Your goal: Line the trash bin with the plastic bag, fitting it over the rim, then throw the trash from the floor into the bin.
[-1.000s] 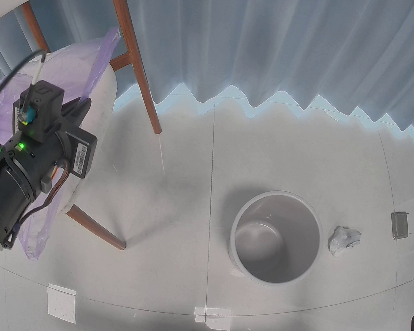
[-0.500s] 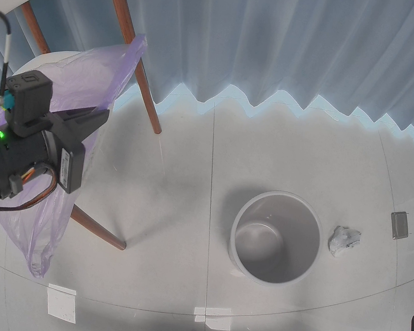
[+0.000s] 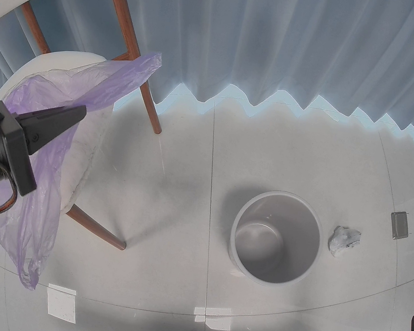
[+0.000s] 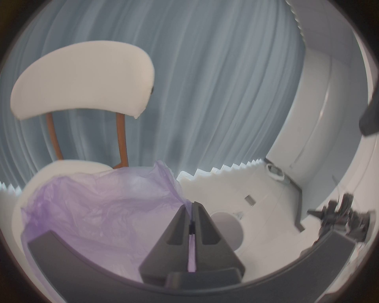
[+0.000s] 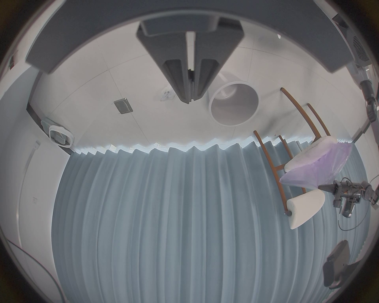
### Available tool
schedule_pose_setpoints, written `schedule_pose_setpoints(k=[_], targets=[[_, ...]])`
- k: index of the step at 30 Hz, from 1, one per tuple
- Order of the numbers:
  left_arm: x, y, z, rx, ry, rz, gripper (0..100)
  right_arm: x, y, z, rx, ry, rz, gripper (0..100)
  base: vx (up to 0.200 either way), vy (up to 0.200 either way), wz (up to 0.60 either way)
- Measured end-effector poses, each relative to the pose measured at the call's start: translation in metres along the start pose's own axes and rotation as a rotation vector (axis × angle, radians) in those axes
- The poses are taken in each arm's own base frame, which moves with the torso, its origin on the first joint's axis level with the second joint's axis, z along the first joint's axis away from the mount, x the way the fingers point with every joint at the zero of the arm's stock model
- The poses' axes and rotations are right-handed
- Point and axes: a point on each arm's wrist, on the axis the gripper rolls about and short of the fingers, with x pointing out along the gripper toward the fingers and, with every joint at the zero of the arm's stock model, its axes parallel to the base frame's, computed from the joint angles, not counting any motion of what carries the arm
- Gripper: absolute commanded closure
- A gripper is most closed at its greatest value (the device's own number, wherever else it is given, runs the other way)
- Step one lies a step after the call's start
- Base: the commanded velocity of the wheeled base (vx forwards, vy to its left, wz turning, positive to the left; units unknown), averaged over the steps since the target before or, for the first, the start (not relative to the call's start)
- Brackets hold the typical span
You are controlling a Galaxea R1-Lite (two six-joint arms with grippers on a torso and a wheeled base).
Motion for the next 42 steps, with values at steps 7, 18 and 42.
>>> schedule_pose_setpoints(k=[7, 18, 42], targets=[[-0.011, -0.002, 0.009, -0.212, -0.074, -0.100, 100, 0.000, 0.000, 0.000, 0.000, 0.000, 0.000, 100, 0.000, 0.000, 0.00], [-0.019, 0.001, -0.005, -0.251, -0.058, -0.153, 100, 0.000, 0.000, 0.000, 0.000, 0.000, 0.000, 100, 0.000, 0.000, 0.00], [-0.017, 0.032, -0.030, -0.251, -0.030, -0.069, 100, 0.000, 0.000, 0.000, 0.000, 0.000, -0.001, 100, 0.000, 0.000, 0.00]])
